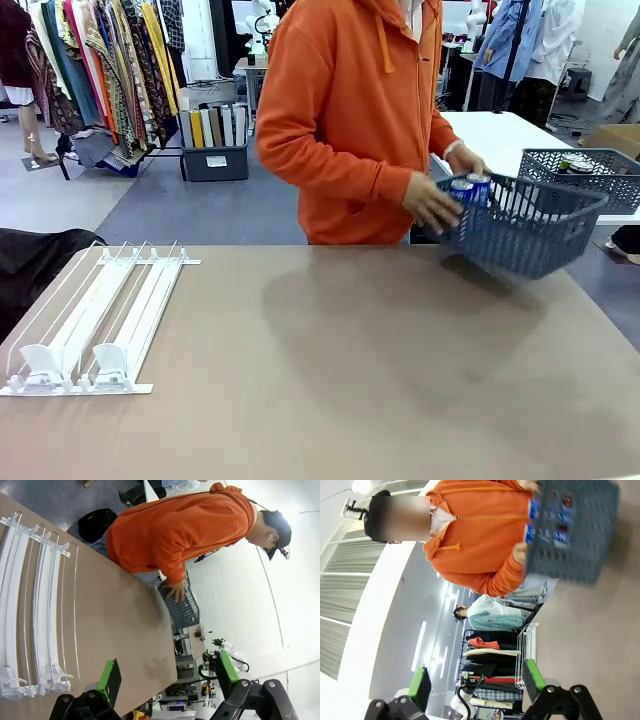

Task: Retrieve and store the cans from the dispenser.
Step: Pick up one can from the Automatic Can Dispenser and place it in the middle of the table.

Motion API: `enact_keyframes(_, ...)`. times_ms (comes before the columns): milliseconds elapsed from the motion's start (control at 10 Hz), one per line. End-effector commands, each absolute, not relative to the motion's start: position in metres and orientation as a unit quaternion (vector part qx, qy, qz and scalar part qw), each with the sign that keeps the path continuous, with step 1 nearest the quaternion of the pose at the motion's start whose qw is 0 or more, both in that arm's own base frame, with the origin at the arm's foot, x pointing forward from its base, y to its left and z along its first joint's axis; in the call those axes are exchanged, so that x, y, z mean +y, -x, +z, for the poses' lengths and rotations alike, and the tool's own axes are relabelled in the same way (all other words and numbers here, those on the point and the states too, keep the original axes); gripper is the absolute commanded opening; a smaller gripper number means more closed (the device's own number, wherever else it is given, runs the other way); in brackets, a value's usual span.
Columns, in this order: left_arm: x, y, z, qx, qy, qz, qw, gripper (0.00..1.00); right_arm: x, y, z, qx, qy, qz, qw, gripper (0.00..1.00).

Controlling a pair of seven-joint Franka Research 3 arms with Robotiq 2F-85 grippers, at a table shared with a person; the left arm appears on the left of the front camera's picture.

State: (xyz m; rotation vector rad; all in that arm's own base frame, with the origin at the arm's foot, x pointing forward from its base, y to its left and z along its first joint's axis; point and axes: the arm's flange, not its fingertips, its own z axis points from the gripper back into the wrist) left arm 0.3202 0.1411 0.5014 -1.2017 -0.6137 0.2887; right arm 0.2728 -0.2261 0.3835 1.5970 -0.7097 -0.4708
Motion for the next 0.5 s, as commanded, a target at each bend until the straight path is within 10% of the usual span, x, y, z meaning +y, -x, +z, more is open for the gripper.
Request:
enact_keyframes(0, 0.1407, -0.322, 0.502, -0.292, 0.561, 0.128, 0.764, 1.0, -0.2264, -0.2706, 0.3884, -0.301, -0.697, -0.205, 0.617, 1.0)
enact_keyframes(400, 0.1407, -0.322, 0.502, -0.292, 0.561, 0.128, 0.764, 1.0, -0.2264, -0.2706, 0.3884, -0.301, -0.697, -0.205, 0.617, 1.0)
